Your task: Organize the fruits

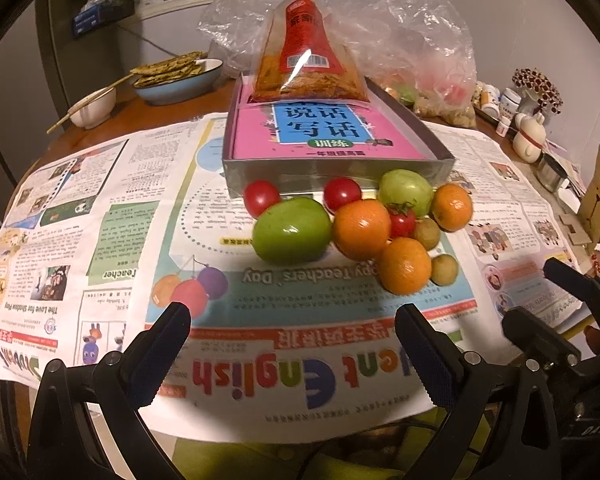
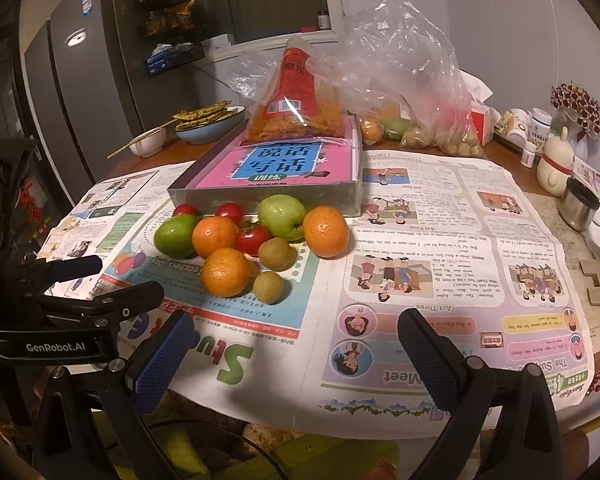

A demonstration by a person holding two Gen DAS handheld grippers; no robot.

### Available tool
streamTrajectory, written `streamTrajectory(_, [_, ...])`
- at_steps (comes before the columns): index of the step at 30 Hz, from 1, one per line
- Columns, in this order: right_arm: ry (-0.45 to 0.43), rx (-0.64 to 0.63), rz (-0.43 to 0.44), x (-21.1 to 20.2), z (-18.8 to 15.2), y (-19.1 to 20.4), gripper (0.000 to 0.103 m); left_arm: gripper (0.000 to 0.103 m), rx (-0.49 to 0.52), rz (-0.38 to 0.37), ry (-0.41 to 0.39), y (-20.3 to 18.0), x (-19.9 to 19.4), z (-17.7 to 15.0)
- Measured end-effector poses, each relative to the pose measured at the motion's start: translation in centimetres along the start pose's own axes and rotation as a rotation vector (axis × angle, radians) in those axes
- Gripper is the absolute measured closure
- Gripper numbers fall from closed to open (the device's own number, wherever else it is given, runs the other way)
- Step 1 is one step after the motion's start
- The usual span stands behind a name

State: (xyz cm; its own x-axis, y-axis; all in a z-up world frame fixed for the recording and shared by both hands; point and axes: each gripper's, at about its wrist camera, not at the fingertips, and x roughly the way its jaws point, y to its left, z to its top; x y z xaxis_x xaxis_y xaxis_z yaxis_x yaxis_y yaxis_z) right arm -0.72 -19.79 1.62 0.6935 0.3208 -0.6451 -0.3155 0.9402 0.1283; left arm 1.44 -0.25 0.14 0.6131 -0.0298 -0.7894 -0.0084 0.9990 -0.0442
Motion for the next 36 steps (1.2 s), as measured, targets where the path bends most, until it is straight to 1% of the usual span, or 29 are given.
streamTrajectory(5, [-0.004, 0.004, -0.008, 0.5, 1.0, -0.9, 0.0, 0.001, -0.014, 0.012, 0.025, 1.4, 1.2, 1.0])
streamTrajectory(11, [-0.006, 0.023, -0.027, 1.5, 2.4, -2.3, 0.0, 0.001, 0.005, -0.01, 0.04, 2.0, 2.4, 2.2])
streamTrajectory(17, [0.01, 0.022, -0.045, 2.7, 3.5, -3.1, 0.0, 0.001, -0.011, -0.028, 0.043, 2.4, 3.3, 3.1])
streamTrajectory(19, [0.02, 0.025, -0.052, 3.2, 3.8, -3.3, 0.0, 0.007, -0.017, -0.035, 0.046, 2.6, 3.5, 3.4])
streamTrajectory(22, [0.037, 0.032, -0.052, 4.1, 4.1, -3.6, 0.0, 0.011, -0.025, -0.053, 0.054, 2.8, 4.0, 3.8])
streamTrajectory(24, [0.043, 0.032, -0.051, 4.6, 4.3, -3.8, 0.0, 0.011, -0.024, -0.063, 0.056, 2.8, 4.3, 3.9])
streamTrajectory(26, [0.048, 0.04, -0.053, 5.1, 4.6, -4.1, 0.0, 0.017, -0.021, -0.074, 0.06, 2.7, 4.5, 4.1])
streamTrajectory(27, [0.049, 0.047, -0.047, 5.4, 4.7, -4.3, 0.0, 0.023, -0.018, -0.086, 0.062, 2.6, 4.6, 4.2])
streamTrajectory(28, [0.056, 0.058, -0.043, 5.7, 4.9, -4.6, 0.0, 0.026, -0.017, -0.103, 0.067, 2.5, 4.8, 4.3])
streamTrajectory(30, [0.062, 0.061, -0.024, 6.1, 5.1, -4.8, 0.001, 0.028, -0.008, -0.108, 0.072, 2.2, 5.1, 4.4])
streamTrajectory(32, [0.065, 0.053, -0.015, 6.4, 5.3, -4.8, 0.008, 0.029, 0.003, -0.103, 0.069, 1.9, 5.1, 4.5])
streamTrajectory(33, [0.067, 0.05, -0.01, 6.5, 5.4, -4.8, 0.011, 0.031, 0.004, -0.106, 0.068, 1.8, 5.1, 4.5])
streamTrajectory(35, [0.071, 0.047, 0.003, 6.8, 5.4, -4.9, 0.022, 0.033, 0.002, -0.118, 0.069, 1.8, 5.2, 4.7])
streamTrajectory(36, [0.074, 0.041, 0.011, 7.0, 5.5, -4.8, 0.025, 0.033, 0.001, -0.12, 0.069, 1.9, 5.2, 4.7])
